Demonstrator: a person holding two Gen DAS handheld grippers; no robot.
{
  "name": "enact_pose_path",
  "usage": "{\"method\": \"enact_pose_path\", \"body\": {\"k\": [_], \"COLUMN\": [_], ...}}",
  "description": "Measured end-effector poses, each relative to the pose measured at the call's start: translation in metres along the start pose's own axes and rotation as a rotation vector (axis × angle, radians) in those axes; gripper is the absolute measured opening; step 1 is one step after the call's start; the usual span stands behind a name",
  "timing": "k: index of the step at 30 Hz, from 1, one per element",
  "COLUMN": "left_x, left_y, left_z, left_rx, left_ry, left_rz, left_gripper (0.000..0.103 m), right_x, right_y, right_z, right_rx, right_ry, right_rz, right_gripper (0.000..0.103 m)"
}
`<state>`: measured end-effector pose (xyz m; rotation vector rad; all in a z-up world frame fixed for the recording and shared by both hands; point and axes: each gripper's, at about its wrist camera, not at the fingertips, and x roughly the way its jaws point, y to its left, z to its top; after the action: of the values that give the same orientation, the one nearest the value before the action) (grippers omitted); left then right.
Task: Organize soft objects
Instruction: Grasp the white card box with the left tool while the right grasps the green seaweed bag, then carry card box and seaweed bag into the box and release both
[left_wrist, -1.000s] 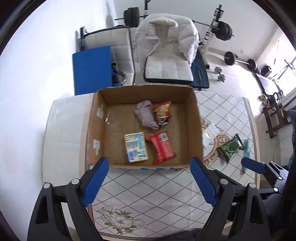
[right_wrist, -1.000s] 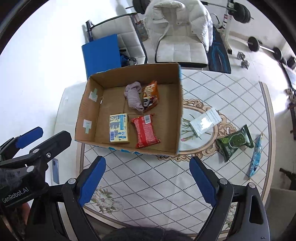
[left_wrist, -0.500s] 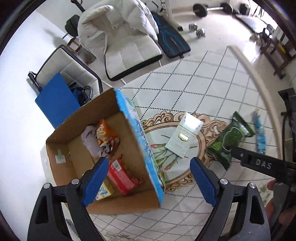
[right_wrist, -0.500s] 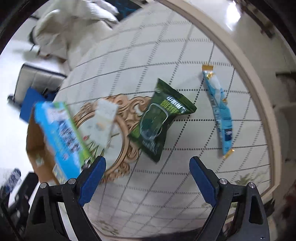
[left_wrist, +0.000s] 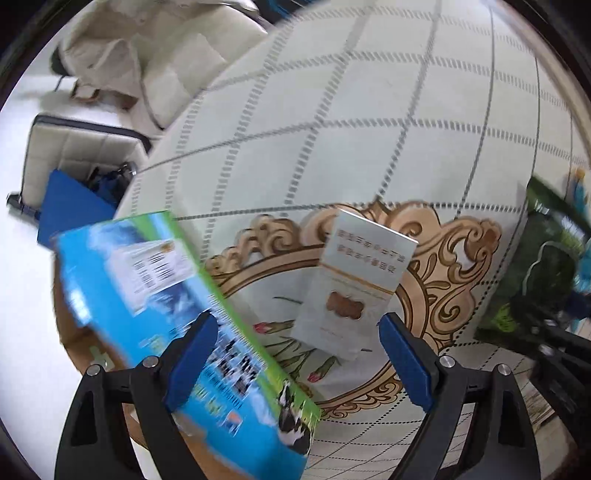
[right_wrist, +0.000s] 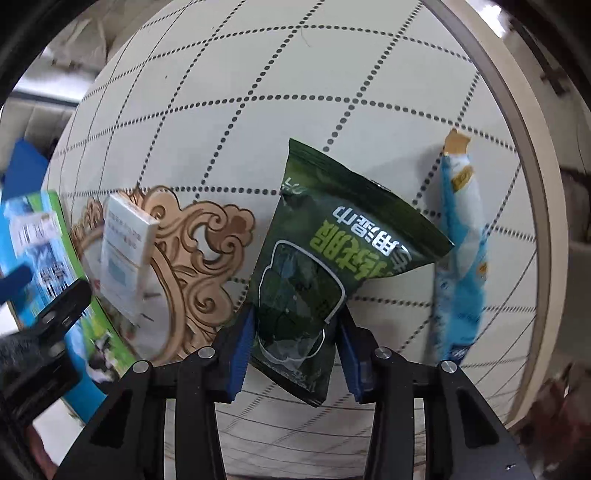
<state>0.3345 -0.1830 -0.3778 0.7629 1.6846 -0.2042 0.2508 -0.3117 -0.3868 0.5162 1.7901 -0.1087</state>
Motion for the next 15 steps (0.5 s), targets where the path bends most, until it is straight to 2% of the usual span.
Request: {"method": "enact_pose_path", "body": {"k": [1,3,5,8,10,13,15], "left_x": [0.008,0.028,0.035,0.032,0.031,0.034,0.036], "left_y": [-0.006,-0.016,-0.017,-0.013,-0.009,-0.005,-0.001], "left_z": [0.003,0.009,0.012,0.015,0.012,0.003,-0.004], "left_rx": [0.02,0.051,0.048,0.013,-0.035,-0.128,-0.211], "left_ry": [0.02,0.078,0.087,0.068,0.076,0.099,0.104], "left_rz": [0.006,0.002,-0.004,-0.074,-0.149,-0.202,-0.25], "left_gripper": [0.09,0.09,0.093,0.081,0.061,0.061,0.061], "right_x": [0.0,-0.004,-0.01,-0.019,-0.026,-0.027,-0.023], "right_y": [-0.001,-0.005,-0.009,-0.014,-0.018,-0.016,-0.013], "right_z": [0.0,-0.003,-0.005,-0.015,-0.018,-0.023,-0.018], "right_rx": [-0.003,0.012,0.035,0.068,0.085,0.101,0.104], "right_ry": [0.0,-0.022,-0.042,-0.095,-0.135,-0.151,-0.142], "right_rz": [0.011,0.027,0.032,0.037,0.029,0.036,0.006], "right_gripper": [0.047,0.065,0.07,0.07,0.07,0.07,0.07]}}
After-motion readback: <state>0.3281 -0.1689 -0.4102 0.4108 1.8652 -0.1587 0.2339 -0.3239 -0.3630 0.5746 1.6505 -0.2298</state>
